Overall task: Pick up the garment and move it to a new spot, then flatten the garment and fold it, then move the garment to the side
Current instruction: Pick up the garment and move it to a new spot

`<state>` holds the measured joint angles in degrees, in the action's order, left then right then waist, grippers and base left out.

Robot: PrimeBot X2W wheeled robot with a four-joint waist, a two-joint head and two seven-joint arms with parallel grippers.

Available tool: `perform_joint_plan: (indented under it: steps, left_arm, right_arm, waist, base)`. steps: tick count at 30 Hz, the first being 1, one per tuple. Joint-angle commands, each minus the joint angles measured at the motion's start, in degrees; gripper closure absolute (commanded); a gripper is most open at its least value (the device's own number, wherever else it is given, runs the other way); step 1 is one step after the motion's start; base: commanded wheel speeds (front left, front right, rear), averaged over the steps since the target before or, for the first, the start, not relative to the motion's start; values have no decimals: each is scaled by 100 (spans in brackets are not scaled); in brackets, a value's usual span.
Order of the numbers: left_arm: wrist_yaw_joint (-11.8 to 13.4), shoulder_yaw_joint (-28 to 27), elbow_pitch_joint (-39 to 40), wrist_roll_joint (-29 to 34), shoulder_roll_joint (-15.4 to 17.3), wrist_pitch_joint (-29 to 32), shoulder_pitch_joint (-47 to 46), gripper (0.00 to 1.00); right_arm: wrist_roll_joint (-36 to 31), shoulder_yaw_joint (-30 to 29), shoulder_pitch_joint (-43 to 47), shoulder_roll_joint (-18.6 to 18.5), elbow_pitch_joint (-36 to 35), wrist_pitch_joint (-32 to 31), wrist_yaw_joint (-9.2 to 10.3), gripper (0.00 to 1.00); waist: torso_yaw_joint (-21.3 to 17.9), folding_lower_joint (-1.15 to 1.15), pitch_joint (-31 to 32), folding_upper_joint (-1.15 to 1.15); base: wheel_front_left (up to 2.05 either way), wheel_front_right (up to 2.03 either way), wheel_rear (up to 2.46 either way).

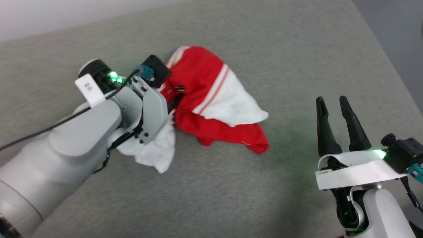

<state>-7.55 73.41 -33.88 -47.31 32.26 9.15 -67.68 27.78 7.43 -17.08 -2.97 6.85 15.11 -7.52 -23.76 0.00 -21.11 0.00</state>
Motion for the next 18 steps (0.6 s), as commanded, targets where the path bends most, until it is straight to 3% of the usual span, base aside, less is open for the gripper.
perform_joint_plan:
  steps: [1, 11, 18]
  left_arm:
    - [14, -4, 16, -128, -60, -229, 32, 0]
    - [14, -78, -399, -1166, -233, -2008, 731, 0]
    - [13, -661, -826, -1635, -398, -2428, 1809, 0]
  right_arm:
    - [-144, -50, 73, 7, 48, 5, 6, 0]
    - [-951, -187, 321, -105, 419, 5, 7, 0]
    - [-1000, -471, 681, -404, 617, 5, 7, 0]
  waist:
    - [562, 0, 439, 0]
    - [1500, 0, 1050, 0]
    - [1995, 0, 1277, 0]
  base:
    - [0, 0, 0]
    - [0, 0, 0]
    - [0, 0, 0]
